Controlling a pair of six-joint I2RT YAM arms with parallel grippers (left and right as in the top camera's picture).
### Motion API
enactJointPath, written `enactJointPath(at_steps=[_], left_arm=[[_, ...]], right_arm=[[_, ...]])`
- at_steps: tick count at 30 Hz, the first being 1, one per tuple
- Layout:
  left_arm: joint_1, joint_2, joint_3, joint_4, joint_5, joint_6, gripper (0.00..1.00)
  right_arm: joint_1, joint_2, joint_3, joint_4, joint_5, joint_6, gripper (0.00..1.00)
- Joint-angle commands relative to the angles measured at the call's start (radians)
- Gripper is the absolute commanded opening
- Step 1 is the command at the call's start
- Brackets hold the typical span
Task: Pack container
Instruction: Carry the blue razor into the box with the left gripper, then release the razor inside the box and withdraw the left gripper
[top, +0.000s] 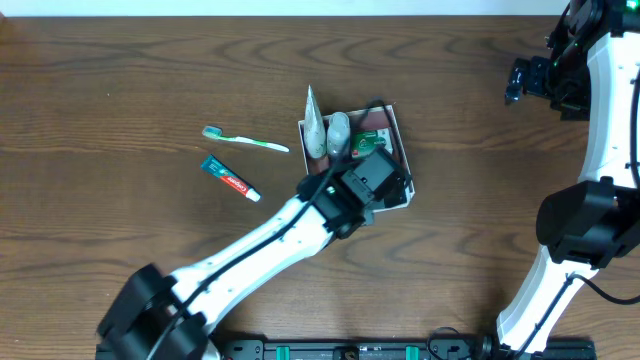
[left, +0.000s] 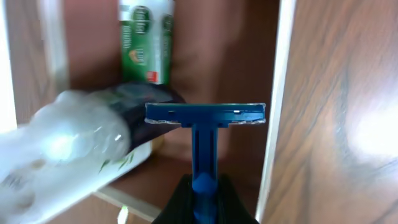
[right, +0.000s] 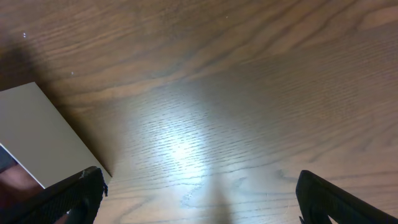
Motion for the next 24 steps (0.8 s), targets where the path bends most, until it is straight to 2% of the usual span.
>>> enactJointPath(at_steps=[1,3,4,6,7,9,10,16,20,24], left_arm=[[0.0,0.042,0.014,0.014,-0.024,0.133,0.06],[0.0,0.057,0.014,0.023,-0.024,0.133,0.07],[0.0,0.059,0.014,0.024,-0.024,0.132,0.17],[-0.003,0.058,0.014,0.027,-0.024,0.132,0.7],[-0.003,0.055,0.014,0.029,-0.024,0.132,0.86],[-0.003,0.05,0.014,0.036,-0.024,0.131,0.96],[-0.003,0.044,0.014,0.04,-0.024,0.128,0.99],[-0.003,-0.011,0.015,0.067,-0.025,0.064,0.98],[-0.011,-0.115,0.015,0.102,-0.023,-0.014,0.98],[-0.041,-0.237,0.015,0.126,-0.022,-0.04,0.98]], right_arm=[[-0.005,-0.005,0.006,-0.001,0.006,-0.015,0.99],[-0.005,-0.005,0.006,-0.001,0.006,-0.015,0.99],[-0.005,-0.005,0.006,-0.001,0.006,-0.015,0.99],[-0.005,-0.005,0.006,-0.001,0.006,-0.015,0.99],[-0.005,-0.005,0.006,-0.001,0.006,-0.015,0.99],[-0.005,-0.005,0.006,-0.001,0.006,-0.015,0.99],[-0.005,-0.005,0.006,-0.001,0.006,-0.015,0.99],[-0.005,-0.005,0.006,-0.001,0.006,-0.015,0.99],[-0.005,-0.005,0.006,-0.001,0.006,-0.015,0.99],[-0.005,-0.005,0.006,-0.001,0.006,-0.015,0.99]])
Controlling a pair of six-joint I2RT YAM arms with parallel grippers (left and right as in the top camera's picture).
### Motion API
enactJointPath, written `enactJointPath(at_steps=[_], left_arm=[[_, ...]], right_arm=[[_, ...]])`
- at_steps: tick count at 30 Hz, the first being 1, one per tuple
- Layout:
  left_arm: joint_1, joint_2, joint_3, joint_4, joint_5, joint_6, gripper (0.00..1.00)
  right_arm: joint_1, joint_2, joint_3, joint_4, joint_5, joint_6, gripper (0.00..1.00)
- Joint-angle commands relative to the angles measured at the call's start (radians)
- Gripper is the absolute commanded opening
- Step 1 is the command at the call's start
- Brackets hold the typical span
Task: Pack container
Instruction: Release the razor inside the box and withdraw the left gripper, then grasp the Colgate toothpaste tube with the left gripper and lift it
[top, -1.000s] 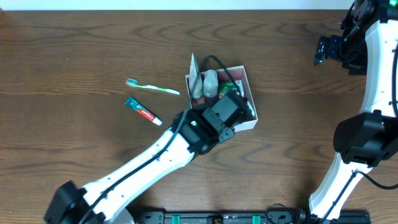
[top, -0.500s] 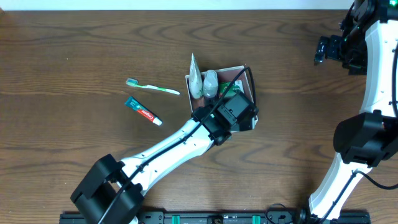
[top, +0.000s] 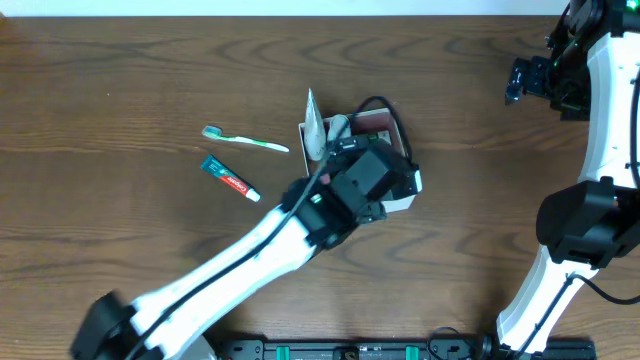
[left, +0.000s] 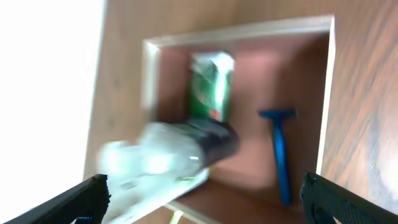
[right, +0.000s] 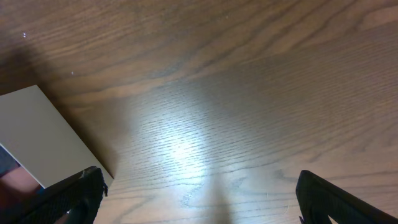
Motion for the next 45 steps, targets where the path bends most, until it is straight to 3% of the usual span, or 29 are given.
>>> enactJointPath(at_steps=[1,4,6,8,11,14,16,22,26,31,32,41,45], left_arm=[[-0.032,-0.127,0.005,0.015,0.008,-0.067,0.98],[-0.056,-0.212,0.005,0.017,0.006,-0.112,0.98],[-0.052,-0.265,0.005,0.016,-0.011,-0.216,0.98],[-0.025,-0.306,0.005,0.01,-0.116,-0.409,0.98],[0.074,-0.345,0.005,-0.075,-0.323,-0.805,0.98],[0.22,-0.348,0.005,-0.205,-0.351,-1.087,0.98],[0.32,-0.33,0.003,-0.275,-0.329,-1.209,0.98],[0.507,-0.236,-0.007,-0.312,-0.033,-1.268,0.98],[0.538,-0.138,-0.011,-0.3,0.004,-1.273,0.98],[0.634,0.042,-0.011,-0.282,0.081,-1.567,0.98],[0.648,0.063,-0.011,-0.276,0.109,-1.58,0.98],[0.832,0.263,0.004,-0.273,0.387,-1.58,0.98],[0.877,0.349,0.004,-0.277,0.465,-1.521,0.98]], right_arm=[[-0.005,-0.005,0.006,-0.001,0.006,-0.015,0.99],[-0.005,-0.005,0.006,-0.001,0.006,-0.015,0.99],[-0.005,-0.005,0.006,-0.001,0.006,-0.015,0.99],[-0.005,-0.005,0.006,-0.001,0.006,-0.015,0.99],[-0.005,-0.005,0.006,-0.001,0.007,-0.015,0.99],[-0.005,-0.005,0.006,-0.001,0.006,-0.015,0.99],[-0.005,-0.005,0.006,-0.001,0.006,-0.015,0.99],[-0.005,-0.005,0.006,-0.001,0.006,-0.015,0.99],[-0.005,-0.005,0.006,-0.001,0.006,-0.015,0.99],[-0.005,-0.005,0.006,-0.001,0.006,-0.015,0.99],[-0.005,-0.005,0.006,-0.001,0.006,-0.015,0.99],[-0.005,-0.005,0.006,-0.001,0.006,-0.015,0.99],[-0.005,-0.005,0.006,-0.001,0.006,-0.015,0.99]])
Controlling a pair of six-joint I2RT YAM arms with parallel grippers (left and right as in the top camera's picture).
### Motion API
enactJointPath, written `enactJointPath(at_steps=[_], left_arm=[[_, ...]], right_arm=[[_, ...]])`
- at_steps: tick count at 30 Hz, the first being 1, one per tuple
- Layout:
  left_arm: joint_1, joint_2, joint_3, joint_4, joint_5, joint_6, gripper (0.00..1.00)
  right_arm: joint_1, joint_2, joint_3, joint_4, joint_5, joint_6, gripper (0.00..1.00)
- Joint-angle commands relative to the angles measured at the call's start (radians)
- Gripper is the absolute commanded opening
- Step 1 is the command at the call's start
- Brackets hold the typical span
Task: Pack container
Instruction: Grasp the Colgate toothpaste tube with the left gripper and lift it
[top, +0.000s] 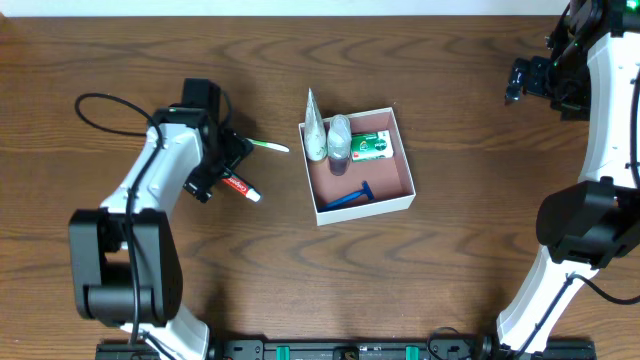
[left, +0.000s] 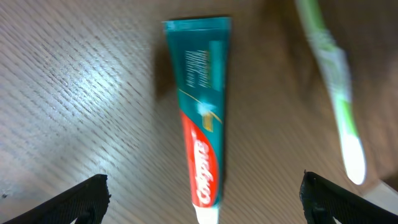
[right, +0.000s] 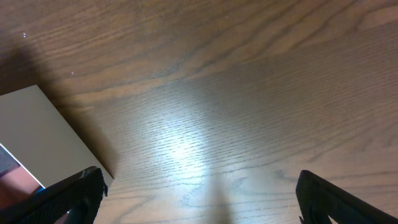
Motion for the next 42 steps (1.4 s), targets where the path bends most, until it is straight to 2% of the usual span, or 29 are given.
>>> enactJointPath(at_steps=[1,14,17,19,21,25,29,32,34,42], left_arm=[[0.021,0.07,0.006,-0.012,0.101,0.035,0.98],[0.021,0.194,0.006,-0.011,0.113,0.095,1.0],[0.021,0.194,0.006,-0.003,0.112,0.149,0.8],[0.021,0.194,0.006,0.001,0.098,0.172,0.56],[0.021,0.194,0.006,0.0,0.082,0.172,0.44],[0.021,0.194,0.006,0.001,0.067,0.177,0.41],[0.021,0.193,0.006,0.015,0.068,0.27,0.41],[0.021,0.193,0.006,0.014,0.068,0.322,0.23],[0.021,0.193,0.006,0.014,0.068,0.329,0.15],[0.021,0.193,0.006,0.009,0.068,0.348,0.14]], right_arm=[[-0.005,-0.005,0.006,-0.001,0.006,-0.015,0.99],[-0.005,-0.005,0.006,-0.001,0.006,-0.015,0.99],[-0.005,-0.005,0.006,-0.001,0.006,-0.015,0.99],[-0.005,-0.005,0.006,-0.001,0.006,-0.015,0.99],[-0.005,-0.005,0.006,-0.001,0.006,-0.015,0.99],[-0.005,-0.005,0.006,-0.001,0.006,-0.015,0.99],[-0.005,-0.005,0.006,-0.001,0.006,-0.015,0.99],[-0.005,-0.005,0.006,-0.001,0.006,-0.015,0.99],[-0.005,-0.005,0.006,-0.001,0.006,-0.015,0.99],[-0.005,-0.005,0.006,-0.001,0.007,-0.015,0.99]])
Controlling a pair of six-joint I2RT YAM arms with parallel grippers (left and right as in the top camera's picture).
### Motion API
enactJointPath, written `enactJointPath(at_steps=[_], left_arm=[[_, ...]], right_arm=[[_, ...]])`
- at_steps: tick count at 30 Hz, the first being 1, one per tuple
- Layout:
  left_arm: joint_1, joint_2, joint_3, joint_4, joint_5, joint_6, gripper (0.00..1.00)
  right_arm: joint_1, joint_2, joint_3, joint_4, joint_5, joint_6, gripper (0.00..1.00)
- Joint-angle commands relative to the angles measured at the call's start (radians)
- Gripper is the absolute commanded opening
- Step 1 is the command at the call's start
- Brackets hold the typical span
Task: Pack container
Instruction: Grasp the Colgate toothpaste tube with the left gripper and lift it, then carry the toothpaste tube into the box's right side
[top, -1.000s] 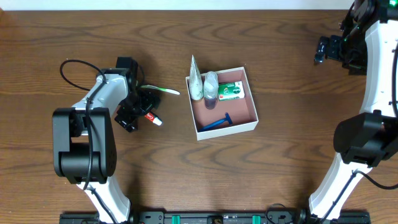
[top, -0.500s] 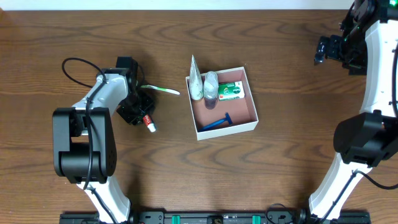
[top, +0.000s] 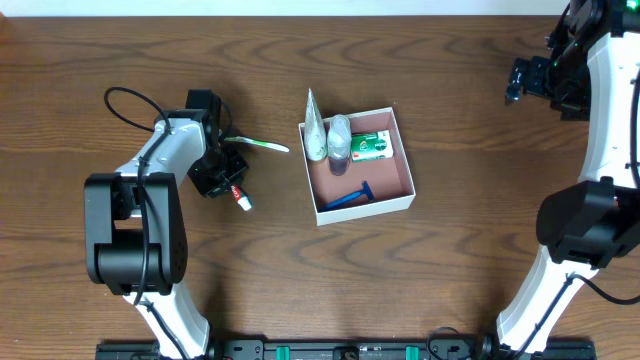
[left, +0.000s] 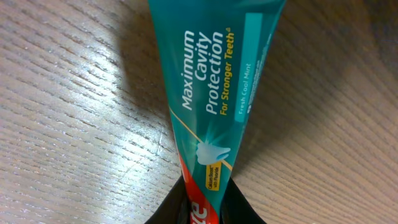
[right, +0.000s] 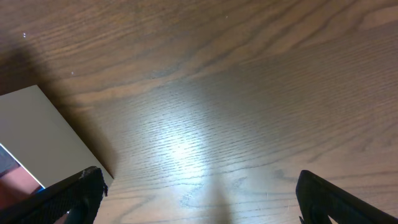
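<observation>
My left gripper (top: 218, 180) is shut on the teal and red toothpaste tube (left: 214, 106), whose white cap end (top: 243, 203) sticks out on the table left of the box. The white box (top: 405, 172) holds a blue razor (top: 347, 197), a green packet (top: 372, 146), a clear bottle (top: 339, 137) and a white tube (top: 314, 127). A green toothbrush (top: 262, 145) lies just above the left gripper. My right gripper (right: 199, 199) stands open over bare wood at the far right (top: 522, 80).
A black cable (top: 125, 97) loops over the table by the left arm. The right arm's base (top: 585, 225) stands at the right edge. A pale flat edge (right: 37, 130) shows at the left of the right wrist view.
My left gripper was open above the toothpaste tube; now it is down at the table and shut on the tube. The tube has turned a little. The right arm has not moved.
My left gripper held the blue razor inside the box. Then it was open above the box with the razor lying inside. Later it hung open over the toothpaste left of the box, and now it is shut on that tube.
</observation>
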Motion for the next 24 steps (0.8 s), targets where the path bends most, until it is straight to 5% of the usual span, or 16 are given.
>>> enactJointPath(at_steps=[1,16,24], left_arm=[[0.001,0.039,0.0,-0.005,-0.019,0.038,0.13],[-0.013,-0.227,0.117,-0.164,-0.02,0.335,0.14],[-0.192,-0.445,0.133,-0.145,-0.114,0.46,0.14]], right_arm=[[-0.005,-0.005,0.005,-0.001,0.006,-0.015,0.99],[-0.005,-0.005,0.005,-0.001,0.006,-0.015,0.99],[-0.005,-0.005,0.005,-0.001,0.006,-0.015,0.99]])
